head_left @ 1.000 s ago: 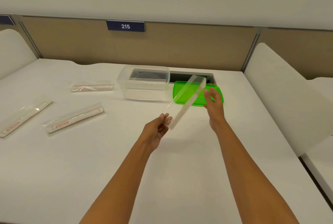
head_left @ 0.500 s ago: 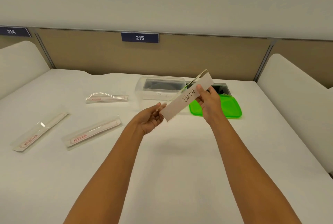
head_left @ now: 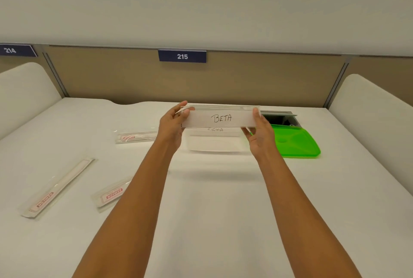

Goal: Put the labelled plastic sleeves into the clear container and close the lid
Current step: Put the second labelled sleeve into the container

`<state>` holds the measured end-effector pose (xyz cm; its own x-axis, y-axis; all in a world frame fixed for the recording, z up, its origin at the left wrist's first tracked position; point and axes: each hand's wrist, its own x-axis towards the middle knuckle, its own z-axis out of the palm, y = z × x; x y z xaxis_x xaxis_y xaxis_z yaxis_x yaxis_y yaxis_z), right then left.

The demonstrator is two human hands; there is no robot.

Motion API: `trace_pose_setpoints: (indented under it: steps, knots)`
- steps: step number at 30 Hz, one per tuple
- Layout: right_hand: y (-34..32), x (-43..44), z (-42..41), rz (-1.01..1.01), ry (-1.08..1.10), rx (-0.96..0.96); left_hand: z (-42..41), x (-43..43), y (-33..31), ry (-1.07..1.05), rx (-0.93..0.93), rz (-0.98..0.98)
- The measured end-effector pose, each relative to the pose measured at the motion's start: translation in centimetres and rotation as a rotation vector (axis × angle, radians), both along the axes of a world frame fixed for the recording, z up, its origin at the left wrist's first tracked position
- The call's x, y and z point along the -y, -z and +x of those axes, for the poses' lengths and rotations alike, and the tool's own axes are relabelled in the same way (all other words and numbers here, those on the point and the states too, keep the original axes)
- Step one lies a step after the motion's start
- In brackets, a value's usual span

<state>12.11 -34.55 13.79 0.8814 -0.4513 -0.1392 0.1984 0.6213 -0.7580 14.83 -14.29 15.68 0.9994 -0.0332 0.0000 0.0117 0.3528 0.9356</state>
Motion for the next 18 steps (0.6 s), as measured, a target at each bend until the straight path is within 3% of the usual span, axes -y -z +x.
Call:
trace_pose_setpoints:
  steps: [3, 7, 11, 18]
  knots:
    - [0.2, 0.9, 0.5, -0.232, 0.037, -0.019, 1.8, -1.9, -0.2, 0.020, -0.011, -0.007]
    - [0.1, 1.3, 1.1, -0.562, -0.166, 0.026, 3.8, -3.4, -0.3, 0.039, -0.025, 0.004]
    - [-0.6, 1.3, 2.0, -0.648, -0.289, 0.092, 5.5, -3.9, 0.1, 0.030, -0.025, -0.012]
    - [-0.7, 1.3, 4.7, -0.849, -0.341, -0.017, 7.6, -4.2, 0.9, -0.013, 0.009, 0.031]
